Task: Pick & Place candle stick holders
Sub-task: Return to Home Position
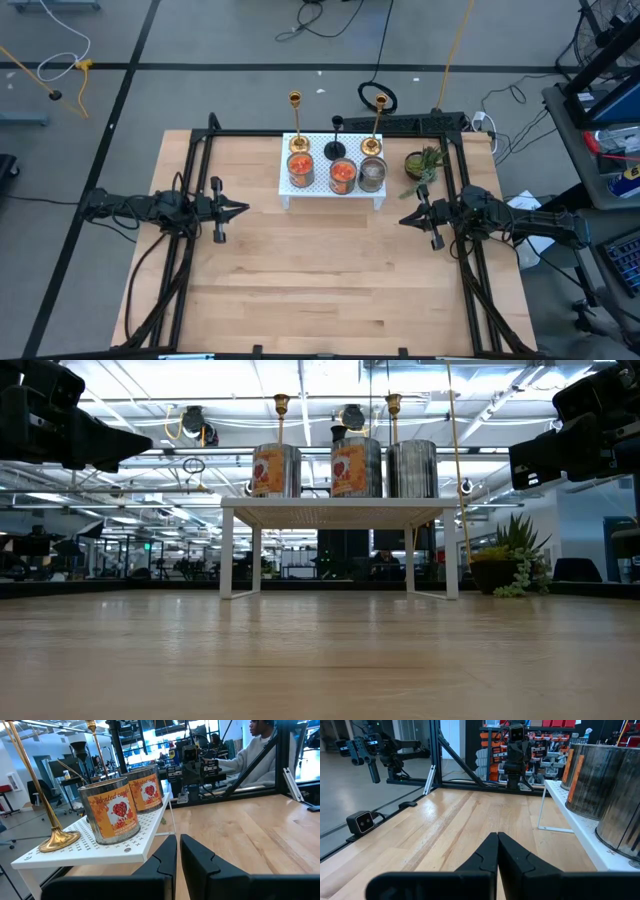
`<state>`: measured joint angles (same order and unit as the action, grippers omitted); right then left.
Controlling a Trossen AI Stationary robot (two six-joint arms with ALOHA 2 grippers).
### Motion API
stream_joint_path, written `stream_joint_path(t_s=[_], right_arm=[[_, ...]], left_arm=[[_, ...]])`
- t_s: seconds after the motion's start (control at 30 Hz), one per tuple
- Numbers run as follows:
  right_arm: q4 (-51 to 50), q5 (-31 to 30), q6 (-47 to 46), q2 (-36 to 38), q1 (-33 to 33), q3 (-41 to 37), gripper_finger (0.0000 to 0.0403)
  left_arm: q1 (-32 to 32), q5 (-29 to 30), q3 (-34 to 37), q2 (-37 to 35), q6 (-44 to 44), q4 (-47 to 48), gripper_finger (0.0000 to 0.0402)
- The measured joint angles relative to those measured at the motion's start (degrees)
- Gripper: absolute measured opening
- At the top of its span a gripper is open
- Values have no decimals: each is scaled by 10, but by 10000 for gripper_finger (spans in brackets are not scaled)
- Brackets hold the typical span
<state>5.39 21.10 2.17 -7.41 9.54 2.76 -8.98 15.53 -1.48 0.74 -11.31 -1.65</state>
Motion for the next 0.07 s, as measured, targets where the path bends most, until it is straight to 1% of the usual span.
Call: stream_joint_path(t_s=[0.07], right_arm=[[0, 0, 0, 0, 0, 0, 2]], left_arm=[[0, 0, 0, 0, 0, 0, 31]])
